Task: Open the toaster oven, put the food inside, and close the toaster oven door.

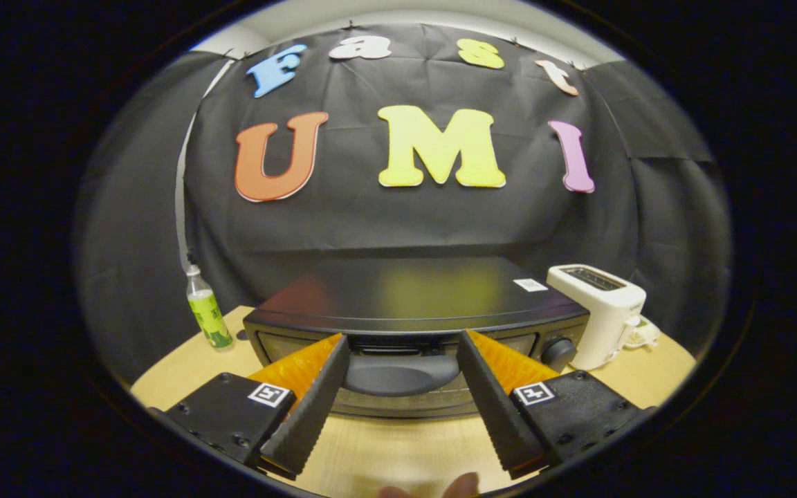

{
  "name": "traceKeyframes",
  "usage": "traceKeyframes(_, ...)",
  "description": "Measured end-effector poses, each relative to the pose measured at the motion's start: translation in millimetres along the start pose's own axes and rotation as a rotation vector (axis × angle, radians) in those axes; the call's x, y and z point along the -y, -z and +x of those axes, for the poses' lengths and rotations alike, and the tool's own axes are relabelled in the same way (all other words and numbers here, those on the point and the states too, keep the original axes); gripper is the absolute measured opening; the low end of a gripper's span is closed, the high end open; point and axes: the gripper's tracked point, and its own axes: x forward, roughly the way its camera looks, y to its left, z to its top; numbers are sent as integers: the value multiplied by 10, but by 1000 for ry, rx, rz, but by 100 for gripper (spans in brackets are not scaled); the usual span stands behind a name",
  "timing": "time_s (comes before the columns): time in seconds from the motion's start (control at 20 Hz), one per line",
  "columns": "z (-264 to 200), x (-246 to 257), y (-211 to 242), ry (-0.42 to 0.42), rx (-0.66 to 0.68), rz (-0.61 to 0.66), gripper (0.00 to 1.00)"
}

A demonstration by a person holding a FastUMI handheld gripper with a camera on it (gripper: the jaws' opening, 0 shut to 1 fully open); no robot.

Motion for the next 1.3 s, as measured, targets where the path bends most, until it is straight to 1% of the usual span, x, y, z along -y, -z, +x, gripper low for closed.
traceKeyframes(0.1, -57, 16, 21, -6, -5, 26, 100)
traceKeyframes(0.35, -294, -6, 136, 4, 1, 35, 100)
traceKeyframes(0.7, -706, -10, 527, 20, -41, 11, 100)
traceKeyframes(0.9, -839, -12, 755, 15, -114, 1, 100)
traceKeyframes(1.05, -904, -9, 913, 9, -191, 54, 100)
traceKeyframes(1.3, -958, -9, 1210, -4, -361, 91, 100)
